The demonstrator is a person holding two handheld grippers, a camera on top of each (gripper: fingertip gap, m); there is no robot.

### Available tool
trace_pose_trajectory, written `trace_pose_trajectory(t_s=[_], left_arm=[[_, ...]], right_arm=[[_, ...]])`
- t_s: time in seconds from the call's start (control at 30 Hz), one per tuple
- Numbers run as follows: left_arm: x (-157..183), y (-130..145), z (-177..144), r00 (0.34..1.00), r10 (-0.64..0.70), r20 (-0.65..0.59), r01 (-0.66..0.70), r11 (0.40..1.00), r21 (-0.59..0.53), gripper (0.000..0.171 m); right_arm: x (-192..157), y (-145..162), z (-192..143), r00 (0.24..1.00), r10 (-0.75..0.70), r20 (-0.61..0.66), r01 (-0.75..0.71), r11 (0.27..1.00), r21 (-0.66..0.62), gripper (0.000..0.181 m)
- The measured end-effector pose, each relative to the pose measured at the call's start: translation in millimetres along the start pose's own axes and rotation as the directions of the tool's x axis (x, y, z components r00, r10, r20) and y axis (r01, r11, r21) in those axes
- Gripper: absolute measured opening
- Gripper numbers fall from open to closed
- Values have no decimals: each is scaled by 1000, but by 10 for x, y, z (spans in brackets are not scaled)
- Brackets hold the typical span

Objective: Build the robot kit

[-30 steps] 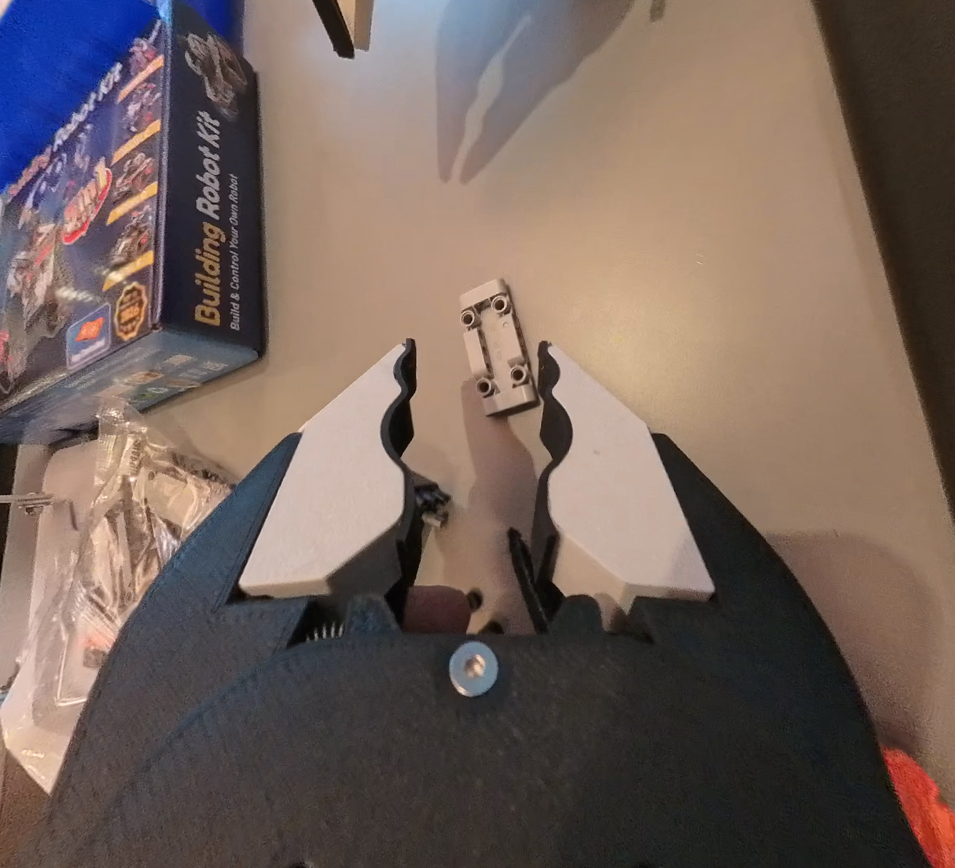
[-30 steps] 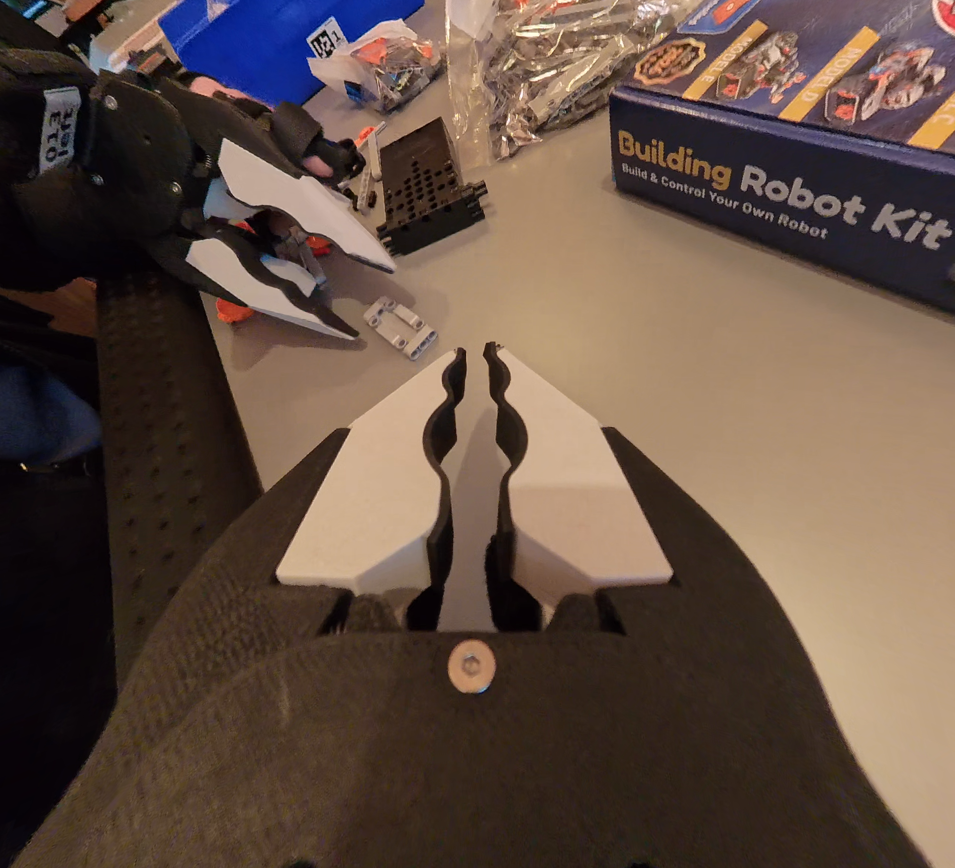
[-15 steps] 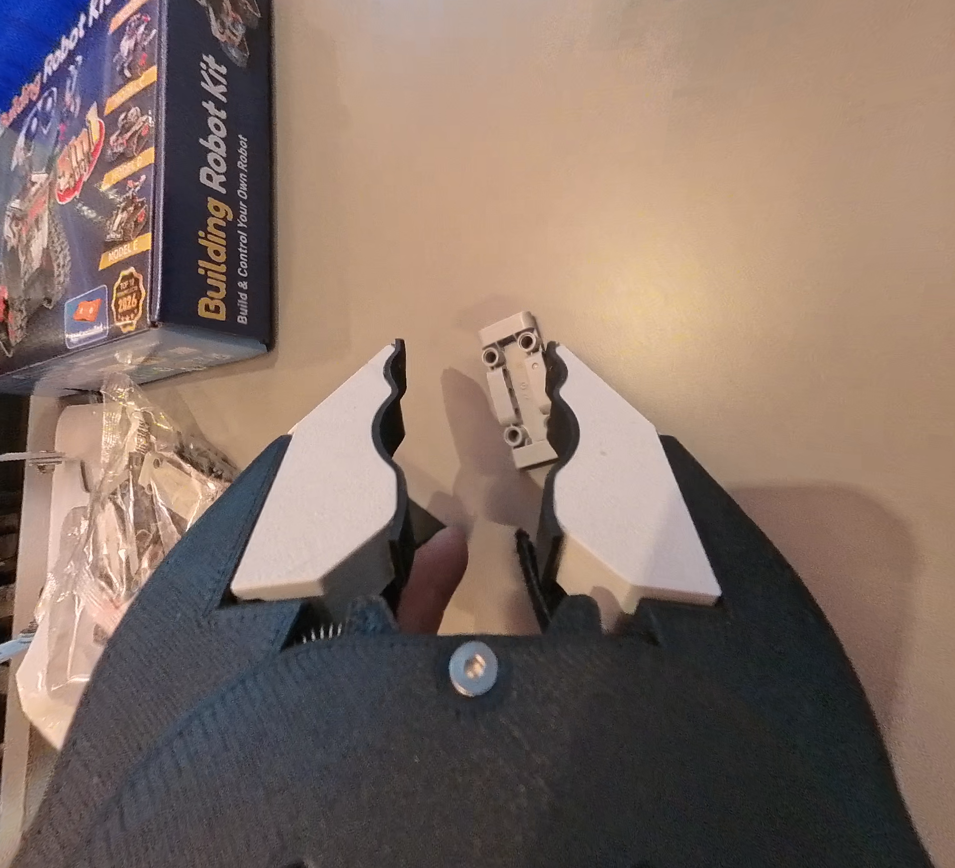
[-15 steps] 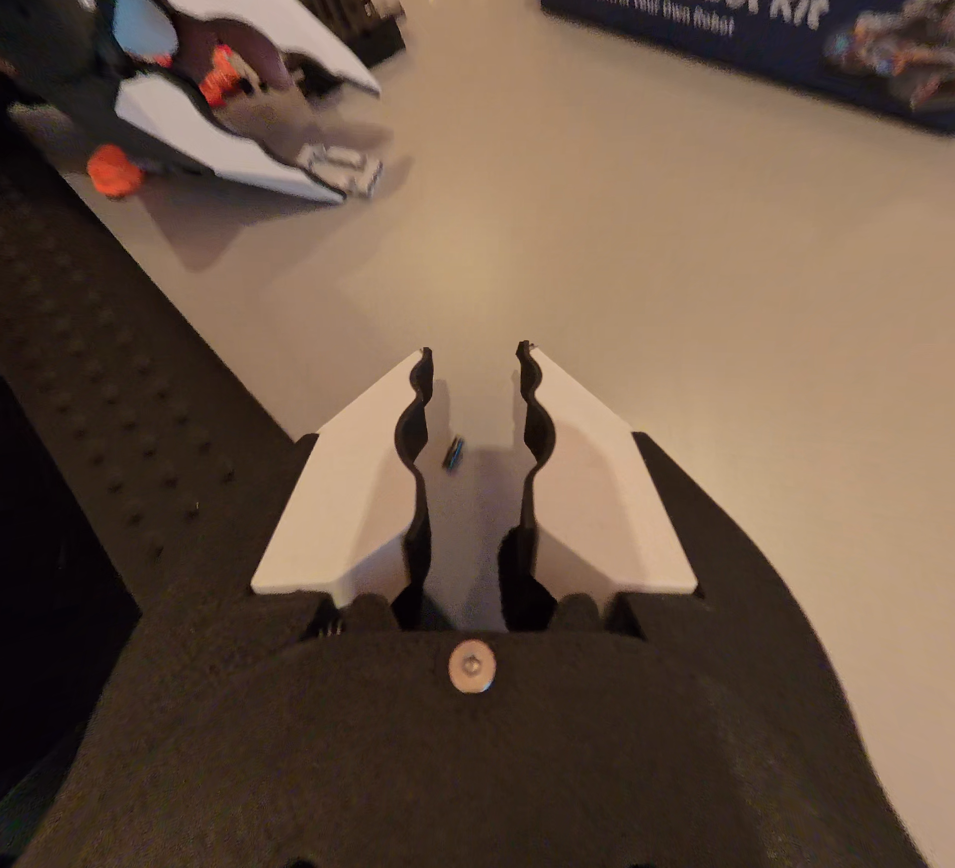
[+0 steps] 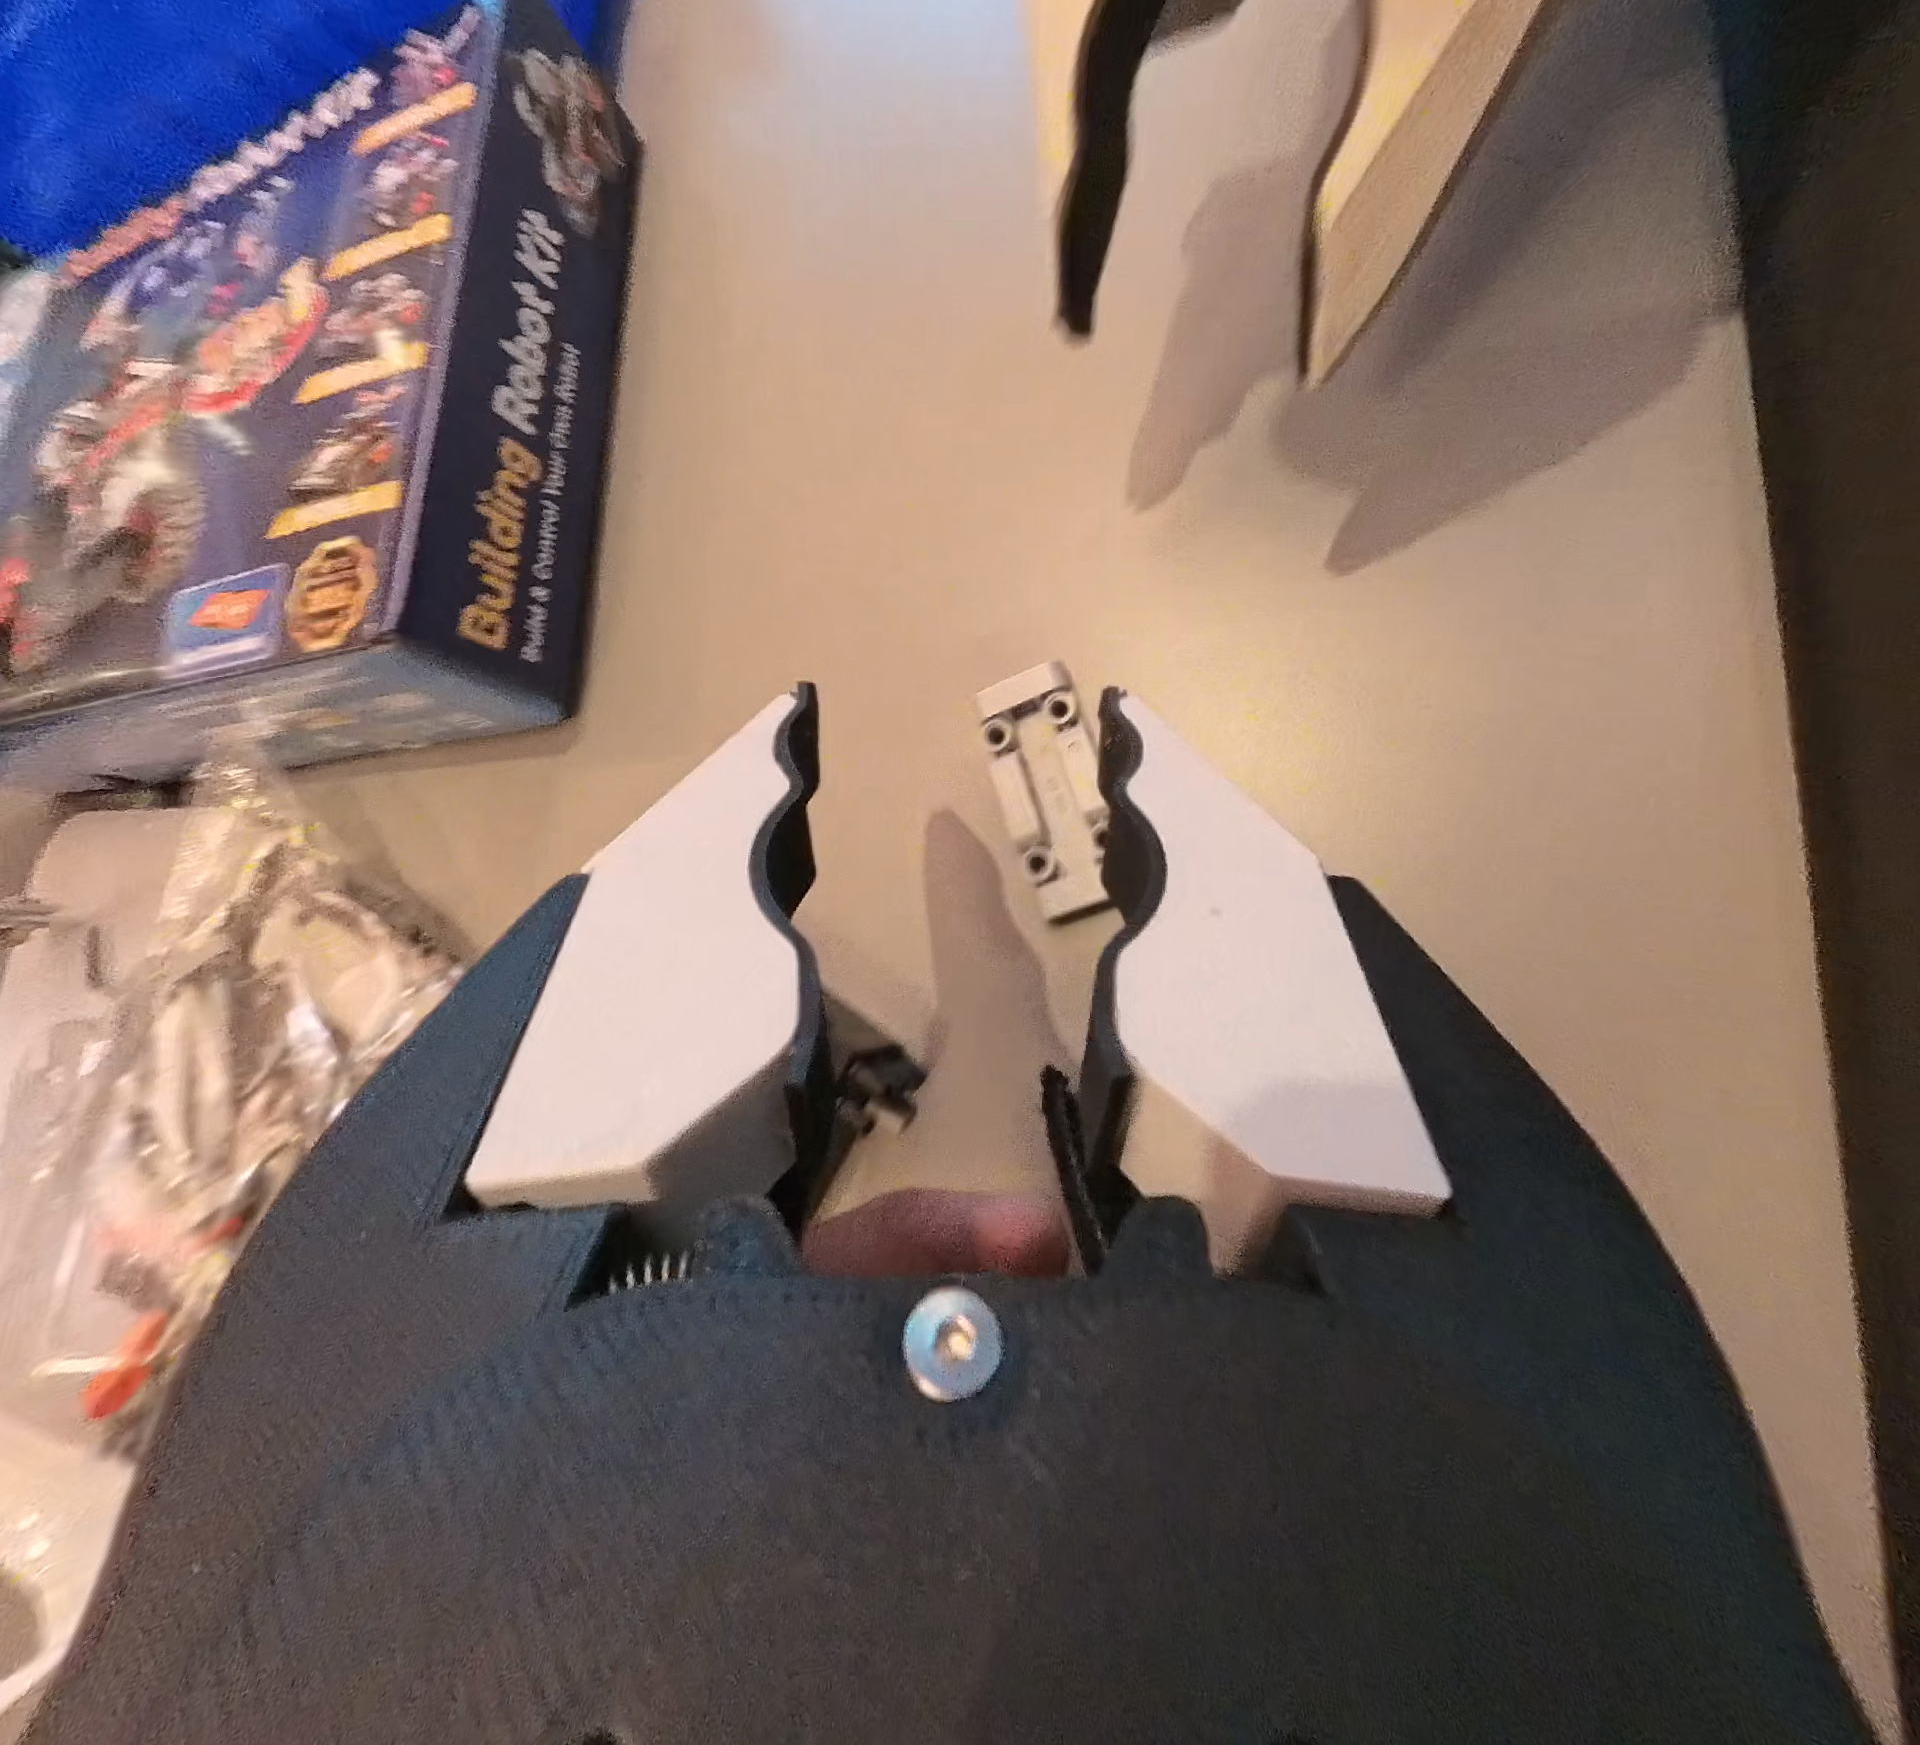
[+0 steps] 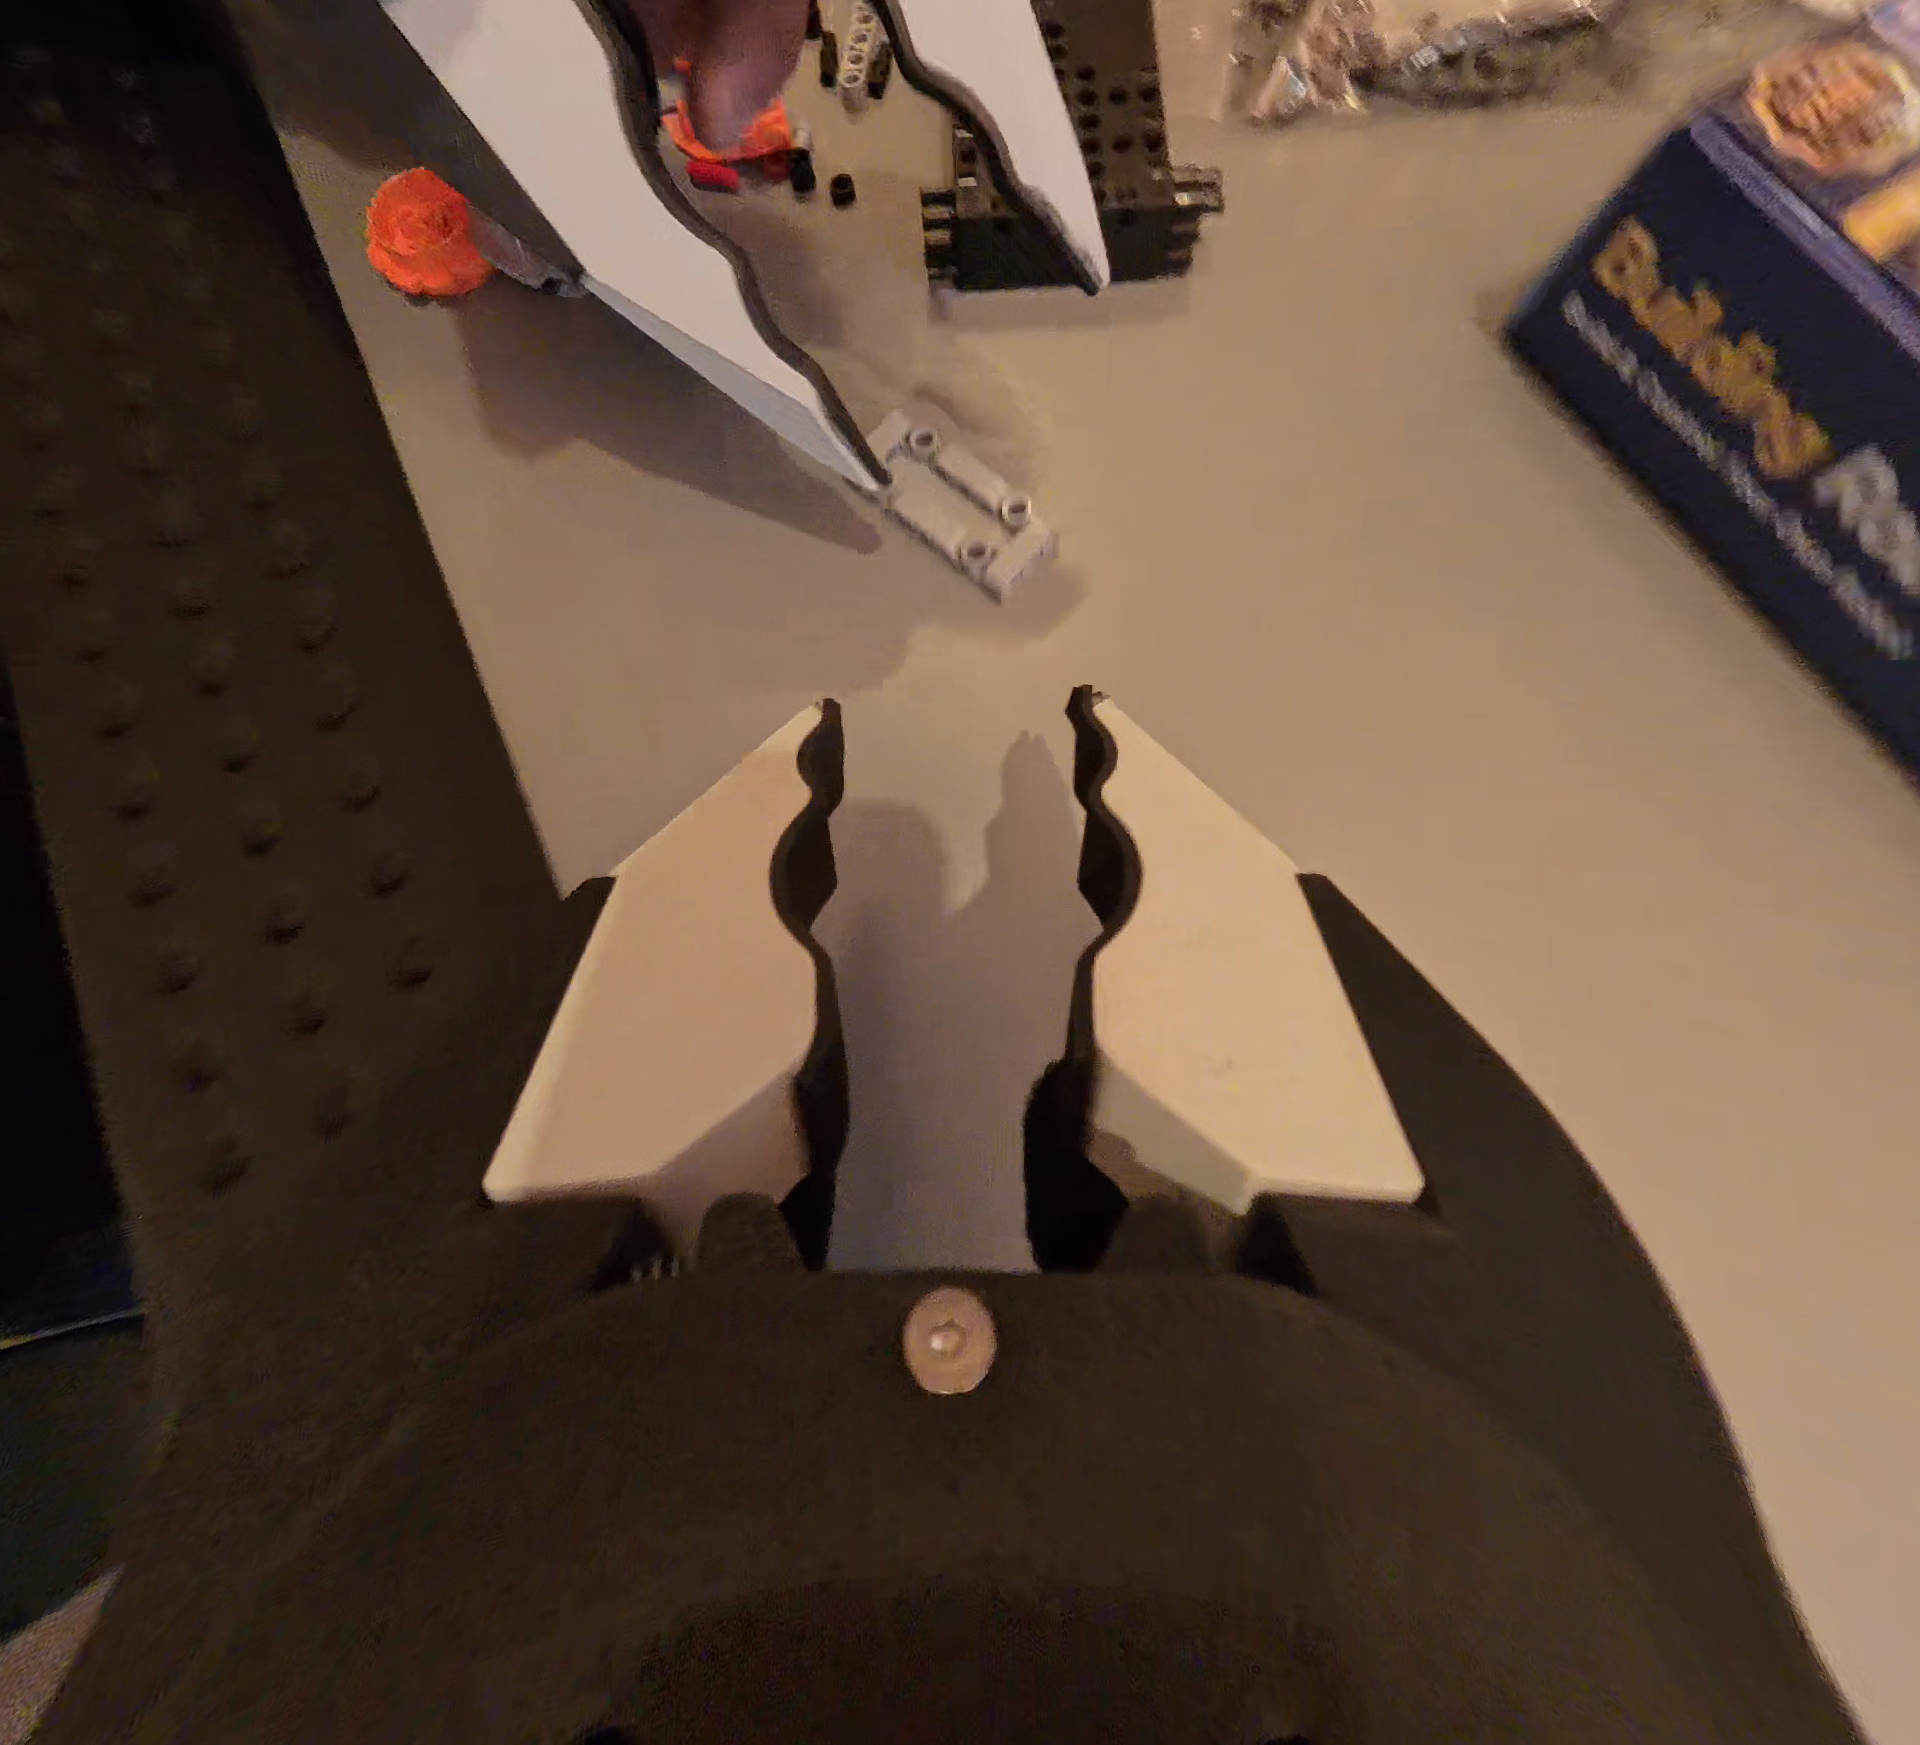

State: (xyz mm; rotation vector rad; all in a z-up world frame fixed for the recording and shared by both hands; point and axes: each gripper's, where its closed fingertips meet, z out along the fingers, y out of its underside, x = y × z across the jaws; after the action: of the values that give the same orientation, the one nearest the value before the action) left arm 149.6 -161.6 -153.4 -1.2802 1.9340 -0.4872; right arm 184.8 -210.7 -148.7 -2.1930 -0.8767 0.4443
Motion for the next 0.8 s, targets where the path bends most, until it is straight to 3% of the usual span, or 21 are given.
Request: trace_pose_trajectory(t_s=[0.13, 0.2, 0.3, 0.33, 0.47, 0.57, 0.67, 0.8], left_arm=[[-86, 99, -276, 1000, -25, 9, 24, 999, 33, 48], [-67, 168, -314, 999, -33, 2, 33, 998, 49, 47], [-77, 262, -318, 1000, -9, 24, 8, 999, 39, 47], [-61, 262, -322, 1000, 1, 16, -1, 999, 48, 46], [-33, 250, -339, 999, 39, 6, -39, 996, 81, 45], [-7, 231, -365, 983, 176, 49, -180, 981, 78, 48], [93, 134, -379, 951, 297, 84, -304, 947, 101, 35], [152, 26, -345, 911, 386, 146, -403, 908, 113, 9]], right_arm=[[27, -236, 427, 983, -163, 83, 169, 983, -70, 52], [53, -189, 620, 968, -219, 126, 236, 960, -149, 57], [57, -133, 801, 958, -220, 184, 257, 943, -213, 43], [75, -156, 824, 962, -200, 186, 238, 949, -208, 27], [70, -184, 799, 972, -57, 226, 101, 977, -189, 26], [-63, -321, 677, 920, 146, 364, -113, 987, -111, 26], [-167, -476, 502, 821, 268, 504, -269, 960, -74, 26], [-335, -504, 420, 751, 313, 581, -294, 947, -130, 26]])
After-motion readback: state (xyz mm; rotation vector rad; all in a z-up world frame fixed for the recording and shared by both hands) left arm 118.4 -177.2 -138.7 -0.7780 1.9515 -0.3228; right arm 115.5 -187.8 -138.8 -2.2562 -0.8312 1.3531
